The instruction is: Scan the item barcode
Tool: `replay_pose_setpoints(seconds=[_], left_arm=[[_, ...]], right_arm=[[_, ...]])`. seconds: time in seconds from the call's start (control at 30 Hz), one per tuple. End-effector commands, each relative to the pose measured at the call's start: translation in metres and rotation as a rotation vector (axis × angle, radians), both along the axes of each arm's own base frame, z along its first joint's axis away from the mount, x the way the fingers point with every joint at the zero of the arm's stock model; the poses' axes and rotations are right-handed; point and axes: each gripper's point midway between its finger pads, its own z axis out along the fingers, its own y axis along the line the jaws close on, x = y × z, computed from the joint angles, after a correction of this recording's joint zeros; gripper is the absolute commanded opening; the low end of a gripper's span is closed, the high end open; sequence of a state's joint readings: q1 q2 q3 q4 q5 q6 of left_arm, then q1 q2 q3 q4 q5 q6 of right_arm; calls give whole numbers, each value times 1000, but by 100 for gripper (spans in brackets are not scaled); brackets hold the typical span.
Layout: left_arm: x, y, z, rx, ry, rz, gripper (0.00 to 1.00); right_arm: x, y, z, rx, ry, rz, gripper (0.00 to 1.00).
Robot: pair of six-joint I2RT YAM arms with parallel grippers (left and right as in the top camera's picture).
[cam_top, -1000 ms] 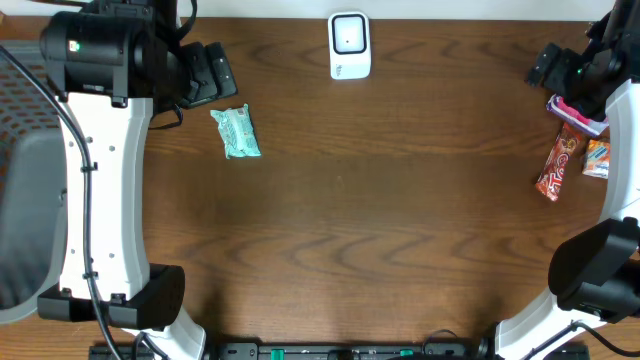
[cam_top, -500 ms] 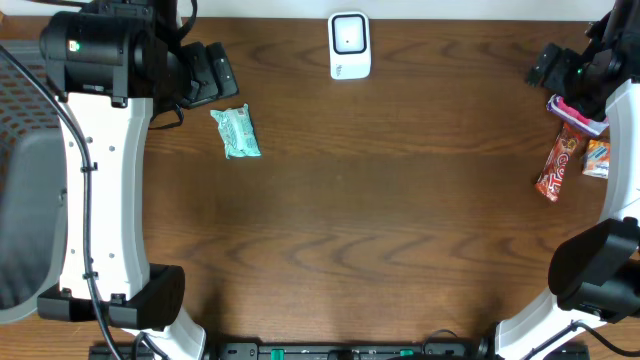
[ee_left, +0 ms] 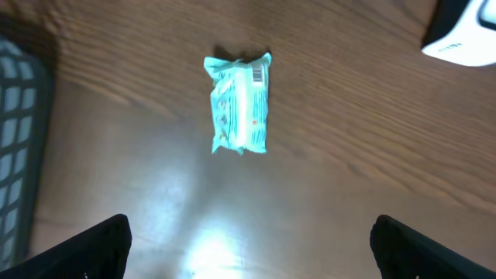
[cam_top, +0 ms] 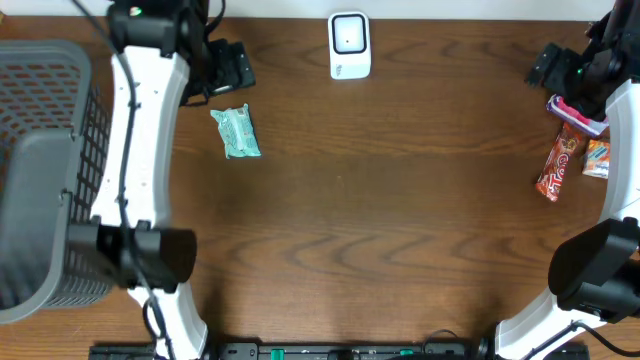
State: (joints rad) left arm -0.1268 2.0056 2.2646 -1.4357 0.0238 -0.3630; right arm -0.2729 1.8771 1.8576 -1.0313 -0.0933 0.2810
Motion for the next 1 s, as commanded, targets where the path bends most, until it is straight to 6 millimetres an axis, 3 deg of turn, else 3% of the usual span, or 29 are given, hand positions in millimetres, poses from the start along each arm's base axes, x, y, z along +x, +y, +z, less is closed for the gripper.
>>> replay_pose_setpoints(seconds=[0.0,0.27,0.43,0.6,0.83,0.97], left_arm=[[9,3,-27,14,60,27,98],[23,1,-111,37,244,42,98],[37,0,-153,43,281,40,98],[54,-3,-171,42,248,18,99],[61,-3,-175,44,226,16,99],[58,19,-181,156,226,120,99]], right_arm=[[0,-2,-2,2,7,-13,99],[0,-2,-2,2,6,-14,99],[0,-2,-2,2,7,-14,99],[0,-2,-2,2,7,-14,99],[0,-2,-2,2,7,-14,99],[0,-2,-2,2,7,-14,99]])
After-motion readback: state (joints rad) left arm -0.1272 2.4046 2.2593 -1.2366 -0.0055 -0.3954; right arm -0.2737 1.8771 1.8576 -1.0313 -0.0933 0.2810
